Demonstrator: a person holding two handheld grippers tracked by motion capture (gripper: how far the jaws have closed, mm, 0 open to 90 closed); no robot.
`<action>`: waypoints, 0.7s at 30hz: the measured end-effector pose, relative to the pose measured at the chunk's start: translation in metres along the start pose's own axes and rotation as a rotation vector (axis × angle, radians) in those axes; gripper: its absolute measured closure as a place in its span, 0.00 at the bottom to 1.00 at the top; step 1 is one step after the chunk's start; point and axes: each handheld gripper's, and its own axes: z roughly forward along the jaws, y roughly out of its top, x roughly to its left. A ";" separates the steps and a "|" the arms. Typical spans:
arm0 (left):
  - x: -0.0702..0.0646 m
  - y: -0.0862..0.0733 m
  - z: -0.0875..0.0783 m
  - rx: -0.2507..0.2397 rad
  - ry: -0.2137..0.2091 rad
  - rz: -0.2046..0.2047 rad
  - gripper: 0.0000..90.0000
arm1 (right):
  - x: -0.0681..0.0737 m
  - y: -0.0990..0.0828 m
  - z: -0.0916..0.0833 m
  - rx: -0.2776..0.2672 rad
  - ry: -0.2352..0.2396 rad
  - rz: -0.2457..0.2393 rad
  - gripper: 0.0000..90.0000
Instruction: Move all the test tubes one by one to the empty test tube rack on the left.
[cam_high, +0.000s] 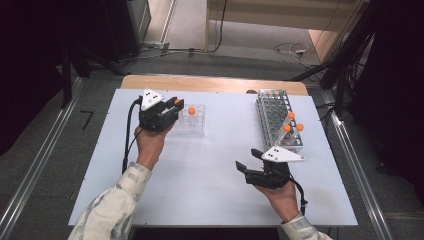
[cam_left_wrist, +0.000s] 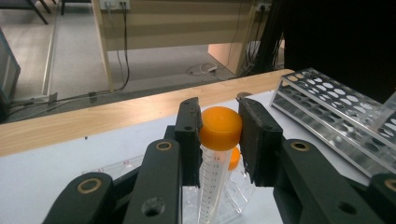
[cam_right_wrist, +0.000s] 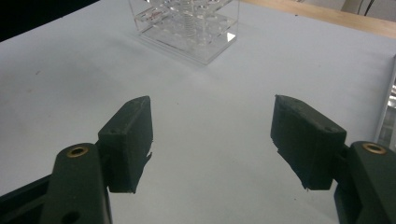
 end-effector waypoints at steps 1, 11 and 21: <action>0.000 0.002 0.001 -0.002 0.005 0.001 0.78 | -0.001 -0.001 -0.001 -0.001 -0.003 0.003 0.31; -0.003 0.010 0.015 -0.007 0.030 0.017 0.78 | -0.008 -0.004 -0.007 -0.010 -0.017 0.015 0.32; -0.002 0.004 0.024 0.015 0.048 0.023 0.78 | -0.008 -0.004 -0.008 -0.009 -0.021 0.020 0.32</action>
